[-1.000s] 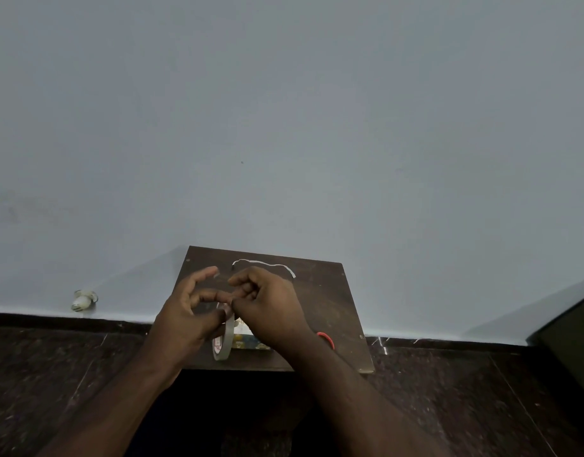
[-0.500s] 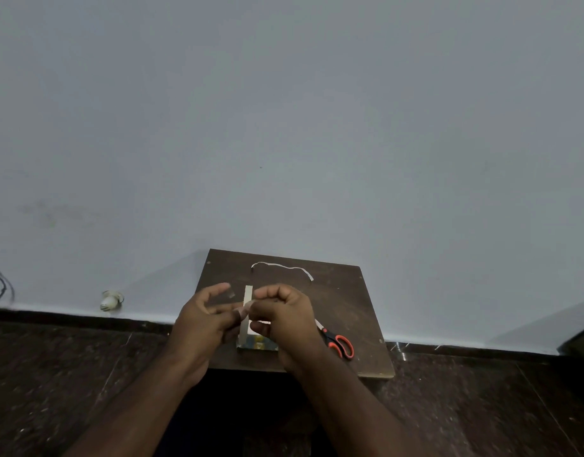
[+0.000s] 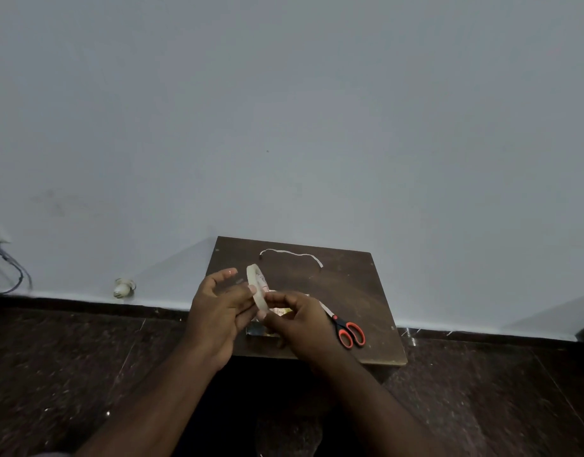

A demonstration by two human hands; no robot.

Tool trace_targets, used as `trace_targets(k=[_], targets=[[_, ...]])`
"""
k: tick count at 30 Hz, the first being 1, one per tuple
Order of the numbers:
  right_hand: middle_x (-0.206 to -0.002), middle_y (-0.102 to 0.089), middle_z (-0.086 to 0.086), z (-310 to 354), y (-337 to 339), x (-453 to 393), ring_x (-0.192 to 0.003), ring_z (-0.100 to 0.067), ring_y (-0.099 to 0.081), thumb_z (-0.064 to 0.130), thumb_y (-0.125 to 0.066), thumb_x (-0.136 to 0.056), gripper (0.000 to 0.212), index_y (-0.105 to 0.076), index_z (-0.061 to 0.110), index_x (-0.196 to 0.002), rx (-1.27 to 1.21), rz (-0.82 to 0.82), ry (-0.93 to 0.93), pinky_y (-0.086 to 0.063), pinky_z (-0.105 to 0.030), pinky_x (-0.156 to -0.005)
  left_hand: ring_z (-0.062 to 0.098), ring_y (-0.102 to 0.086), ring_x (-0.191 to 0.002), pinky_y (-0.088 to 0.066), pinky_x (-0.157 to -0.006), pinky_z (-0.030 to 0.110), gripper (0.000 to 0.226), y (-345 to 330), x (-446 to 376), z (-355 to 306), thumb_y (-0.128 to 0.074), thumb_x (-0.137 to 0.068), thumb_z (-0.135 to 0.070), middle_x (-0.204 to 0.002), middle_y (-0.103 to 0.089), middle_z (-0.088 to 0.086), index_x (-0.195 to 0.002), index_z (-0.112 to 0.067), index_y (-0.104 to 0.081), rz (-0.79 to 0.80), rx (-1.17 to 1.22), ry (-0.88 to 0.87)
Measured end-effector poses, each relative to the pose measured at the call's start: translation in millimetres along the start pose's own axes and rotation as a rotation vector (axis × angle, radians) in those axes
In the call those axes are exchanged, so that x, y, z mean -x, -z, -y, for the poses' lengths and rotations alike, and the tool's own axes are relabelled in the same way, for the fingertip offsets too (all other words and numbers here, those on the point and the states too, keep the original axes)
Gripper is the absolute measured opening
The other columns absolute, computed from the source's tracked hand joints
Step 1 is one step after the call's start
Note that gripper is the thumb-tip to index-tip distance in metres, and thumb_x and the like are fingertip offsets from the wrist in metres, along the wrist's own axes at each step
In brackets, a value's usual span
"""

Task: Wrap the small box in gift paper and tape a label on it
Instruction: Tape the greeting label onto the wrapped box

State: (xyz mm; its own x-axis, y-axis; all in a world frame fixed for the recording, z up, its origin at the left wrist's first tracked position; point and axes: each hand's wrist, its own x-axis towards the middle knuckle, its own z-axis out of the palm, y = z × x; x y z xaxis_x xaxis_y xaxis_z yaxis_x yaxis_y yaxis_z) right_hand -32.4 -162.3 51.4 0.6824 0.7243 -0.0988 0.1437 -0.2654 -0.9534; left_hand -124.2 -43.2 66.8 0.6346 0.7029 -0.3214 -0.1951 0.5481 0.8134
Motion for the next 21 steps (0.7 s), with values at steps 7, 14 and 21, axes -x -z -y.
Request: trace_targets(k=[7,14,21], targets=[[-0.101,-0.075,0.010,-14,59,-42,-0.082,0.001,-0.065,0.019,-0.074,-0.087,0.025,-0.076,0.024,-0.111,0.457,-0.167,0.060,-0.047,-0.020,-0.078,0.028,-0.068,-0.111,-0.060,-0.089,0.043,0.048,-11,-24,12,-0.066,-0.088,0.010,-0.120,-0.067,0.010,-0.123,-0.022,-0.061,0.081,-0.176,0.057],[-0.120,-0.071,-0.004,-40,69,-121,-0.112,-0.022,-0.065,0.010,-0.058,-0.091,0.033,-0.073,0.021,-0.118,0.909,0.097,-0.042,-0.052,-0.034,-0.096,0.020,-0.065,-0.099,-0.055,-0.069,0.028,0.053,5,-36,18,-0.053,-0.093,0.012,-0.116,-0.062,0.003,-0.116,-0.031,-0.073,0.101,-0.275,0.200],[-0.119,-0.072,-0.001,-42,61,-150,-0.110,-0.019,-0.065,0.013,-0.066,-0.091,0.027,-0.075,0.019,-0.116,0.871,0.116,-0.062,-0.051,-0.032,-0.097,0.012,-0.056,-0.070,-0.041,-0.054,0.023,0.054,22,-38,17,-0.056,-0.092,0.007,-0.098,-0.056,0.000,-0.121,-0.035,-0.072,0.185,-0.147,0.280]])
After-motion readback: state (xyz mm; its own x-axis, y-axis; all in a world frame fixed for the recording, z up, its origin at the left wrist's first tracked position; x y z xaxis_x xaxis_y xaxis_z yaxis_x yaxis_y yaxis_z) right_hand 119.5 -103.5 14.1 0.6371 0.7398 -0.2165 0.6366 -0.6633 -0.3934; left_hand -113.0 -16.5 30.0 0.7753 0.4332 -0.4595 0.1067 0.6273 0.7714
